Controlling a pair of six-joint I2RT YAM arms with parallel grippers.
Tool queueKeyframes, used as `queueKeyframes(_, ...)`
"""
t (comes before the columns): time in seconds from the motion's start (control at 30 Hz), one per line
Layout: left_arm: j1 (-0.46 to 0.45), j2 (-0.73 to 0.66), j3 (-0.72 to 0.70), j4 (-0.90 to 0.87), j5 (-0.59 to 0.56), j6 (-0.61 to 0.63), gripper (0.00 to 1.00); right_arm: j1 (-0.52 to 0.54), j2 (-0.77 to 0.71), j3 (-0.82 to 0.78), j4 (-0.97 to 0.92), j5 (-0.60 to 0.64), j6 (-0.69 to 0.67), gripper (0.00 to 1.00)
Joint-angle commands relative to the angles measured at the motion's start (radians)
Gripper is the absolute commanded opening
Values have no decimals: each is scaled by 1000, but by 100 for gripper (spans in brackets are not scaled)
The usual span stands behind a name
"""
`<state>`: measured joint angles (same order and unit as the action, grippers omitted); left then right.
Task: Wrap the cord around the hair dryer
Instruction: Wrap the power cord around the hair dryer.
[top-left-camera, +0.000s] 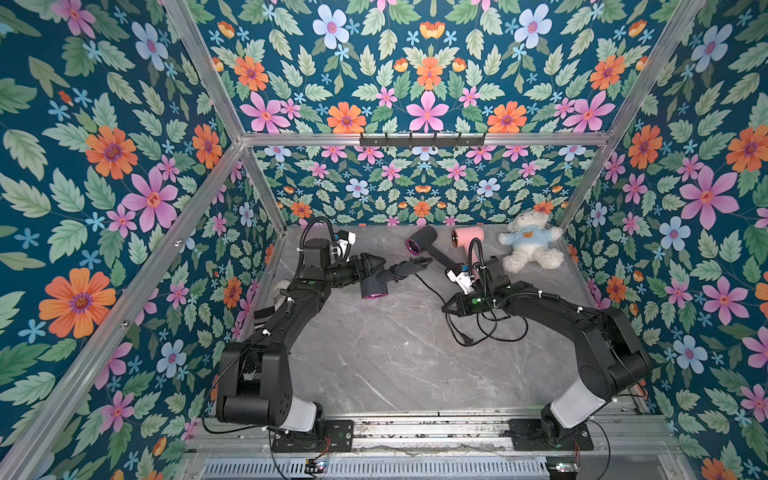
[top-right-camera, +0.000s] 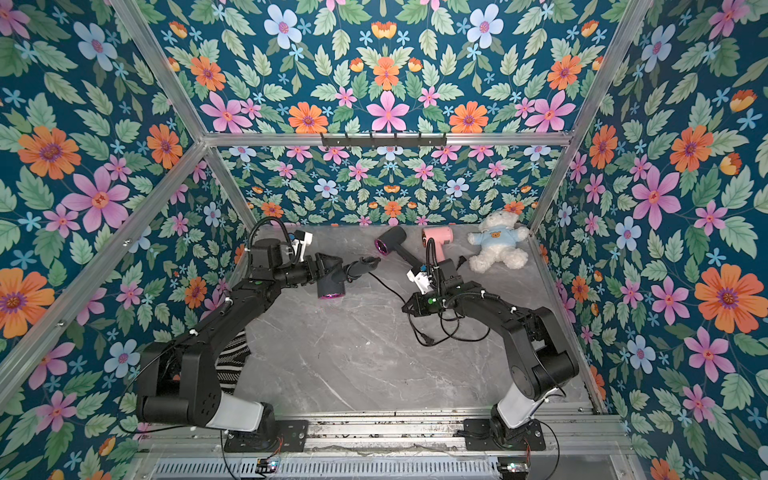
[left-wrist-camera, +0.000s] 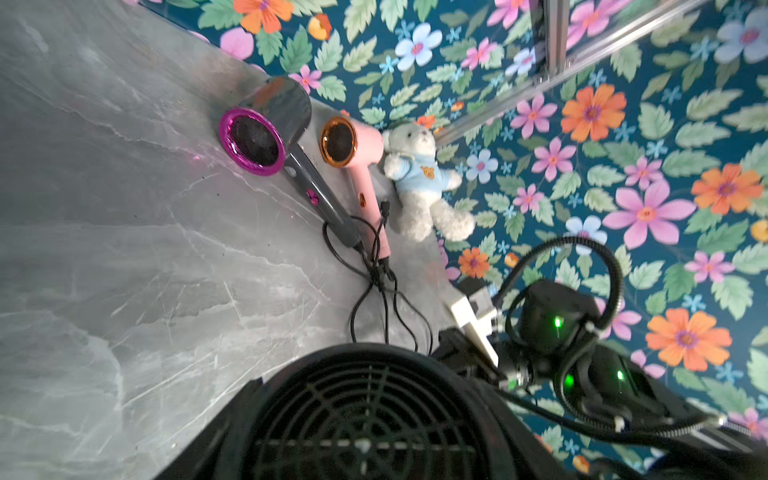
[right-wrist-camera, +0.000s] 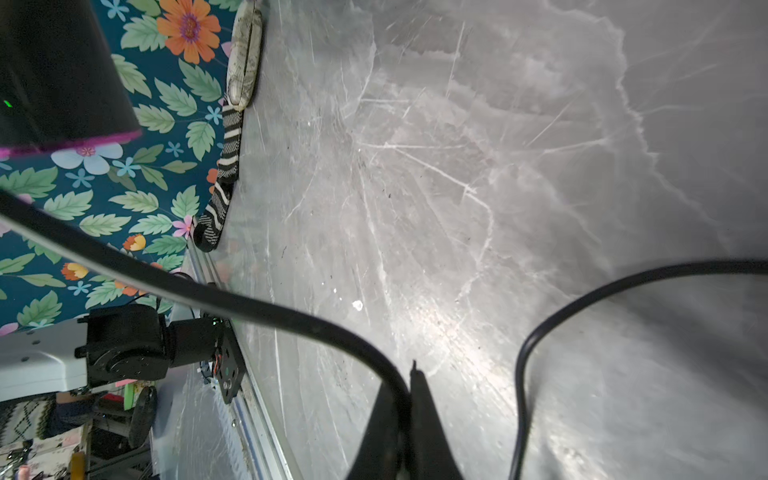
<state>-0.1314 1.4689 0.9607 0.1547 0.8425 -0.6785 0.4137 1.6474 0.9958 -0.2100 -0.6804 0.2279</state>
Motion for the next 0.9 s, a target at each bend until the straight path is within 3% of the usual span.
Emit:
queueKeyframes(0.0, 16, 20, -39, 231, -124, -246, 0, 29, -5, 3, -84, 25, 34, 0)
queueKeyframes(0.17, 35, 16, -89, 148, -428, -299, 0, 100, -30, 25, -182, 34, 24, 0)
queueKeyframes(0.3, 36, 7, -153, 194, -560, -410, 0, 173, 1, 103, -330, 82, -33, 0)
queueKeyframes(0.4, 31, -23, -162, 136, -693, -403, 0, 236, 60, 198, -469, 144, -87, 0)
queueKeyframes(0.67, -91, -92, -6, -221, -1256, -45, 0, 367, 111, 485, -760, 243, -234, 0)
queueKeyframes(0.77, -138, -76, 12, -260, -1415, 39, 0, 383, 123, 586, -815, 258, -266, 0)
queueKeyframes(0.87, -177, -49, 17, -267, -1502, 100, 0, 389, 149, 692, -874, 273, -304, 0)
